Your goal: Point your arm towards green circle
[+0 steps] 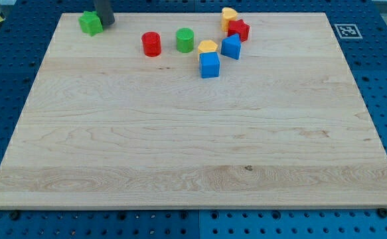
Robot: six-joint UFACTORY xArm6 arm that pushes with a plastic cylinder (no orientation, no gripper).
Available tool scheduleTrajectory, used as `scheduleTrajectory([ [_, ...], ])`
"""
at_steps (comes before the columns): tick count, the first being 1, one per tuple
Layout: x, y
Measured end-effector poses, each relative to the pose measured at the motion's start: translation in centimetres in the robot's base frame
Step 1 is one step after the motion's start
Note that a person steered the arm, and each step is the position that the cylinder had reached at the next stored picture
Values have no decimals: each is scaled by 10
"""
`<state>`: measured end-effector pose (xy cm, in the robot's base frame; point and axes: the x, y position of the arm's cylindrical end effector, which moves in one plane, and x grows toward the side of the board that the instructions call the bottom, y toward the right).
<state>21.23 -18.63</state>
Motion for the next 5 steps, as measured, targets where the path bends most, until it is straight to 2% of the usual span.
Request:
scheduleTrajectory([
  [2,-6,105],
  [5,77,136],
])
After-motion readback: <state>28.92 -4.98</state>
